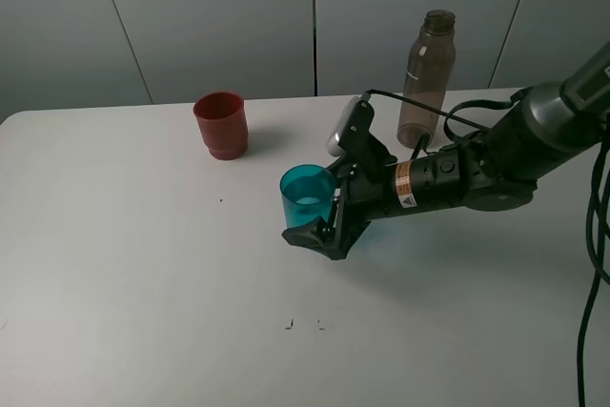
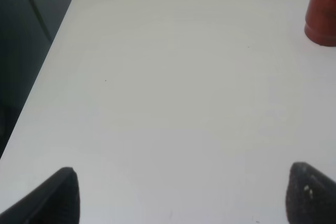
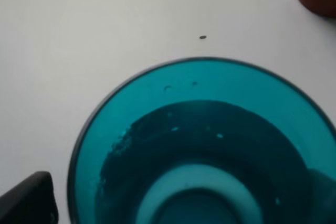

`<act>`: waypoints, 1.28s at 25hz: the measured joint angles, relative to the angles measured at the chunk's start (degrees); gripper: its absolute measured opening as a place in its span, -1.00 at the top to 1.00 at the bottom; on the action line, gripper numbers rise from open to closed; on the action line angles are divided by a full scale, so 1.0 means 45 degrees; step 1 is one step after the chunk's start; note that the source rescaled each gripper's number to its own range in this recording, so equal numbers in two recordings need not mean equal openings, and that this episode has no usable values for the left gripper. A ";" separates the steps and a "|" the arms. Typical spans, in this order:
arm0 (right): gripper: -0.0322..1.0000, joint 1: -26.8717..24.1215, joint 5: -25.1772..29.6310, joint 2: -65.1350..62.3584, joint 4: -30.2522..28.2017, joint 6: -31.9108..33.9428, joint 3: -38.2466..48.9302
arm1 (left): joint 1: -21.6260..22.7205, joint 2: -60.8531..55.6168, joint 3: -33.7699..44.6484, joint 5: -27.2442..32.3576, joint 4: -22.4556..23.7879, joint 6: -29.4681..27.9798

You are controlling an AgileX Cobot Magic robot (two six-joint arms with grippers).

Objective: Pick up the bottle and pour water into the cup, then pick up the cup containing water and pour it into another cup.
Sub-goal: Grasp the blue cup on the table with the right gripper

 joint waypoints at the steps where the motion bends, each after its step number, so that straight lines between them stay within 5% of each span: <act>1: -0.99 0.0011 0.0000 0.0008 0.0024 -0.0062 0.0000 | 0.0000 0.0000 0.0000 0.0000 0.0000 0.0000; 32: -0.99 0.0138 -0.0292 0.0204 0.1262 -0.0927 -0.0048 | 0.0000 0.0000 0.0000 0.0000 0.0000 0.0000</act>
